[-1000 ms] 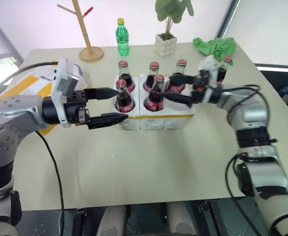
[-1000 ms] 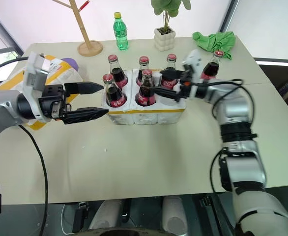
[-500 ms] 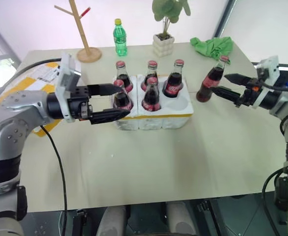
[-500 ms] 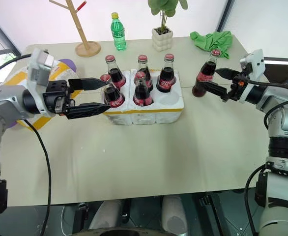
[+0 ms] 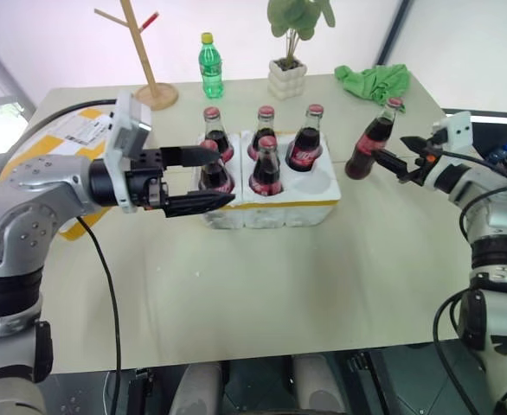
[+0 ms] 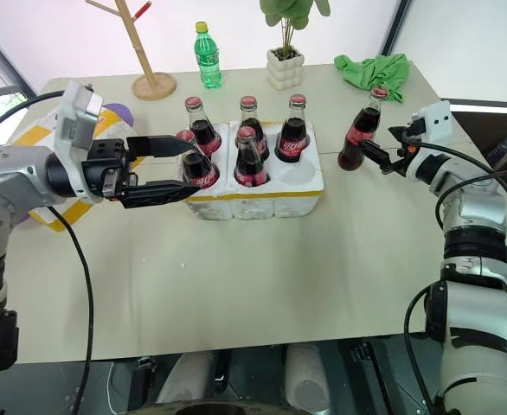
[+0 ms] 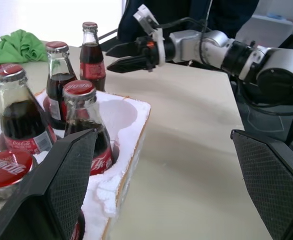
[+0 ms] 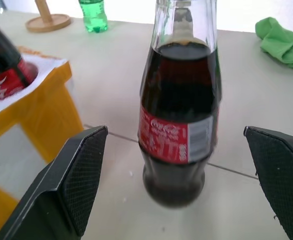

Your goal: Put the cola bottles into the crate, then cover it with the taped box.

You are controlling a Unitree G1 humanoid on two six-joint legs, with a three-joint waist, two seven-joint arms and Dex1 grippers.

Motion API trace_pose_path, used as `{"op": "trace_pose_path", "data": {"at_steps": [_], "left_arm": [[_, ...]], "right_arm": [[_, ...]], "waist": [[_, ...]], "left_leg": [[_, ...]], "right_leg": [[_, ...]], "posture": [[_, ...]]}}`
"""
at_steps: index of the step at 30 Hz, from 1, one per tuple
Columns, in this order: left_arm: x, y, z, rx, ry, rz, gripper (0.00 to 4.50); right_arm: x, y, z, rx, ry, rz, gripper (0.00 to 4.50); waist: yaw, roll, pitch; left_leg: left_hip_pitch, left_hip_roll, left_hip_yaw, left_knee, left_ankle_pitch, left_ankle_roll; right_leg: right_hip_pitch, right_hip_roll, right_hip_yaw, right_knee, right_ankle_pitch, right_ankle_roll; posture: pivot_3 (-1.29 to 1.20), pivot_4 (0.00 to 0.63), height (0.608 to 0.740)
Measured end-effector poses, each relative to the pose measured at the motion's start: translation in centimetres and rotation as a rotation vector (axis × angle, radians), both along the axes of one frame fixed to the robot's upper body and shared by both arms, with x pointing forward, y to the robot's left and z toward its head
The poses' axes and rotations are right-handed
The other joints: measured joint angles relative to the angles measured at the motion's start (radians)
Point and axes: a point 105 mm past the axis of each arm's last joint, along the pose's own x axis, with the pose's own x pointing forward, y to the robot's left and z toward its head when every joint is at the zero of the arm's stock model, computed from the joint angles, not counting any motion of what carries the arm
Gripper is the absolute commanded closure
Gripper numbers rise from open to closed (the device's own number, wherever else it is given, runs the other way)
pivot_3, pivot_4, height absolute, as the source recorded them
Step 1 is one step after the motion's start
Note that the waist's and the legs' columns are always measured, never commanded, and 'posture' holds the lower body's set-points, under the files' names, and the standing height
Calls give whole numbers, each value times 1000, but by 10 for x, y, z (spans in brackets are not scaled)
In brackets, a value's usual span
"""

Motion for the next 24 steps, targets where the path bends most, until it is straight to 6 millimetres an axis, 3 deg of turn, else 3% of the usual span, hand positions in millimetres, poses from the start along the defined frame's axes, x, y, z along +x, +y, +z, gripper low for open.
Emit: {"op": "trace_pose_path", "data": {"at_steps": [12,22,24], "left_arm": [[-6,-5,0,4,1,-7,0],[-6,-5,-1,-1,8,4,0],[-6,-5,-1,-3,10,3,0]], "right_arm": [[19,15,-14,44,29,-28,42],[33,32,-12,91,15,-55,42],[34,32,-13,103,23,-64,561]], "waist": [[-3,0,0],[-10,0,0],[-10,0,0]], "left_leg": [[0,0,0,0,0,0],[0,0,0,0,0,0],[0,0,0,-1,0,0]], "right_leg": [[0,0,0,0,0,0],[0,0,0,0,0,0],[0,0,0,0,0,0]], "posture": [[0,150,740],[0,150,740],[0,150,740]]}}
